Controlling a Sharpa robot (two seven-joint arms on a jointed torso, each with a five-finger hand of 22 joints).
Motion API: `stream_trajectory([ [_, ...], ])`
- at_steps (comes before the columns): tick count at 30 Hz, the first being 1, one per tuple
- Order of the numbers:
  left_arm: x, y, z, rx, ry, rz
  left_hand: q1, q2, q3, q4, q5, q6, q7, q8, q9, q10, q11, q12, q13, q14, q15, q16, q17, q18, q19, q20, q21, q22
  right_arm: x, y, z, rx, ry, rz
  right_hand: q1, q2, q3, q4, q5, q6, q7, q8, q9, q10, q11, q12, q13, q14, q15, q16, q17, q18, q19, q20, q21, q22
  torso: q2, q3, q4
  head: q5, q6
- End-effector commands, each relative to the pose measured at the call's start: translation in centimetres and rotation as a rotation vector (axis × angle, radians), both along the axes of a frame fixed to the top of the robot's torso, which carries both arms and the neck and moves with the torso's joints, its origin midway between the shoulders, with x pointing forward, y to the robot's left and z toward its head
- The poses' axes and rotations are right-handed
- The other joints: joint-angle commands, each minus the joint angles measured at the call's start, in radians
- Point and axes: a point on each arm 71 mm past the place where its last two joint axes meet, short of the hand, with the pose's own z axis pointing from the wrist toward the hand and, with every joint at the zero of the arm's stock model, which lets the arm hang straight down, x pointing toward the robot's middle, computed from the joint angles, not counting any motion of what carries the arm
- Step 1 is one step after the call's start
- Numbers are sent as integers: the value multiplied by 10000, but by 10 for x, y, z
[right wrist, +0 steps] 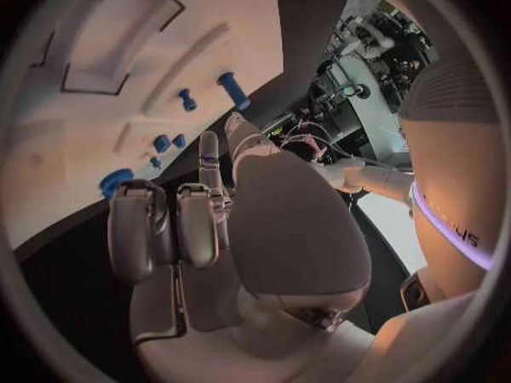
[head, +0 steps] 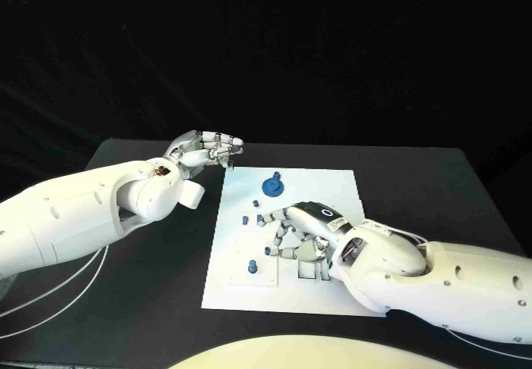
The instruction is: Assemble the parts on the task board
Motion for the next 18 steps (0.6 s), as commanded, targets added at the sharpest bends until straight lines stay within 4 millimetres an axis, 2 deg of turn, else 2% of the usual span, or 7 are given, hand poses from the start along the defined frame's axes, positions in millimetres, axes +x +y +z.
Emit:
stream_trajectory([
  [1,-1,-2,0,-110,-43,-150,18,62,-57,0,16,-70,8,32,-3,-64,-16,50,-17,-64,5,-53,-13,138,33,48,-68,-13,9,-21,9,1220,1121,-913,138,13,187,-37,36,822,141,425,170,278,90,198,147,468,50,96,70,-148,709,-10,89,2153,-20,-13,-16,-160,18],
  [2,-1,-2,0,-108,-40,-148,18,62,-57,0,16,-70,8,32,-3,-64,-16,50,-17,-64,5,-53,-13,138,33,48,-68,-13,13,-31,11,1200,1507,-1213,-11,9,211,-34,24,1382,293,729,276,393,200,337,253,475,133,120,101,-163,722,41,149,2174,-24,-16,-24,-198,22],
  [4,-1,-2,0,-104,-33,-145,18,62,-57,0,16,-70,8,32,-3,-64,-16,50,-17,-64,5,-53,-13,138,33,48,-68,-13,17,-50,15,1098,2192,-1756,-379,-3,160,-3,-18,1500,280,792,273,542,202,586,455,527,167,262,352,-199,761,88,346,2235,-27,-20,-41,-307,39],
  [6,-1,-2,0,-100,-26,-133,18,62,-57,0,16,-70,8,32,-3,-64,-16,50,-17,-64,5,-53,-13,138,33,48,-68,-13,18,-65,17,885,2629,-2154,-2009,351,-407,-1,-76,1284,191,865,273,954,84,1730,1465,584,89,447,645,-270,852,59,789,2370,-41,-26,-70,-383,51],
  [11,-1,-2,-2,-113,0,-120,-31,58,-87,36,10,-81,14,40,-3,-93,-6,56,-20,-69,17,-53,-17,134,29,56,-84,-22,14,-100,17,220,3401,-3034,-1939,621,-1389,37,-89,1040,50,2195,791,481,-18,9209,8852,682,25,782,1156,-395,983,-4,1462,2551,-92,-22,-124,-508,53],
  [14,-2,-4,-4,-141,39,-167,-33,57,-88,37,10,-82,14,41,-3,-97,-5,56,-20,-69,17,-52,-17,134,29,57,-85,-22,10,-121,14,-253,3745,-3562,-1953,734,-1805,-1,-134,885,6,2777,1096,1009,-42,11579,10981,775,-8,1046,1701,-451,1042,0,1745,2625,-130,-22,-138,-587,26],
  [18,-3,-6,-6,-168,68,-211,-36,55,-92,39,11,-85,12,42,-3,-109,-4,54,-22,-70,18,-52,-17,134,28,58,-89,-24,5,-142,9,-960,3975,-4117,-2142,842,-2085,20,-14,856,-35,3095,1270,1610,-62,13015,12191,835,-21,1201,2049,-455,1046,-8,1765,2630,-169,-39,-173,-670,28],
])
